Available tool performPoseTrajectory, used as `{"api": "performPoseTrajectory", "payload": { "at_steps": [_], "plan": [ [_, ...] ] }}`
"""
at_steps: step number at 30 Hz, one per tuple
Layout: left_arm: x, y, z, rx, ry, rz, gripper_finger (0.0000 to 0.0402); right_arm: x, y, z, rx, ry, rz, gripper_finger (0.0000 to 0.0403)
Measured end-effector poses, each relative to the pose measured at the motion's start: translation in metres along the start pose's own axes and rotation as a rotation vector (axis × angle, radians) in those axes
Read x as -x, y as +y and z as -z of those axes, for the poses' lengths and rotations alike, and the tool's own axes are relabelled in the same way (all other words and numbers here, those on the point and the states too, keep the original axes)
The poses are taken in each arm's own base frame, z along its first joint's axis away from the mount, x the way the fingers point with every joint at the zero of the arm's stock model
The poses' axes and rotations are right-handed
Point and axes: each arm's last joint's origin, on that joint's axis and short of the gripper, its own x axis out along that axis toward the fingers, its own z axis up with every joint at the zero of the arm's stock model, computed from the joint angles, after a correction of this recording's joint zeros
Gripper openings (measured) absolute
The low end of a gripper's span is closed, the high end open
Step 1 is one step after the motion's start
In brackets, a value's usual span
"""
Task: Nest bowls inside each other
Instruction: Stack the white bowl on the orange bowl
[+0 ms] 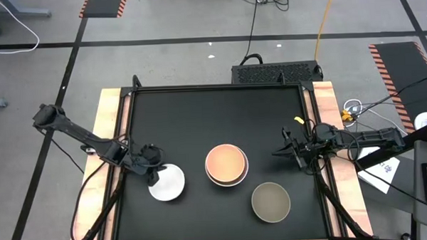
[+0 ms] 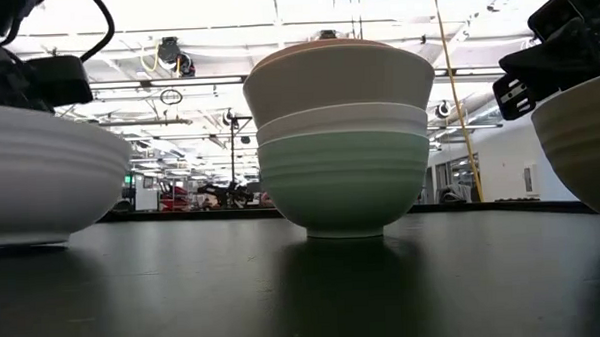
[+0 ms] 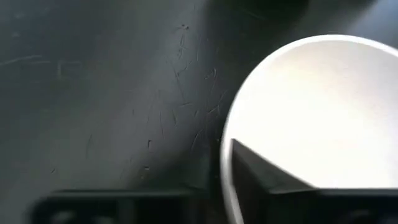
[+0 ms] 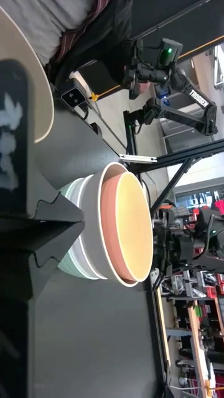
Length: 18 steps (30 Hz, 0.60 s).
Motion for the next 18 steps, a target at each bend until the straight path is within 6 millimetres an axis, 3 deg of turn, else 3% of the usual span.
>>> {"api": "performPoseTrajectory", "payload": {
  "at_steps": [2,9,18],
  "plan": [
    [-0.004,0.002,0.003,-0.014,-0.017,0.014,0.0017,0.0,0.0,0.0,0.0,0.0,0.0,0.0],
    [-0.009,0.002,0.005,-0.058,-0.103,0.067,0.0007,0.0,0.0,0.0,0.0,0.0,0.0,0.0],
    [-0.005,-0.01,-0.01,-0.237,-0.291,0.136,0.0006,0.0,0.0,0.0,-0.001,0.0,0.0,0.0]
  ]
}}
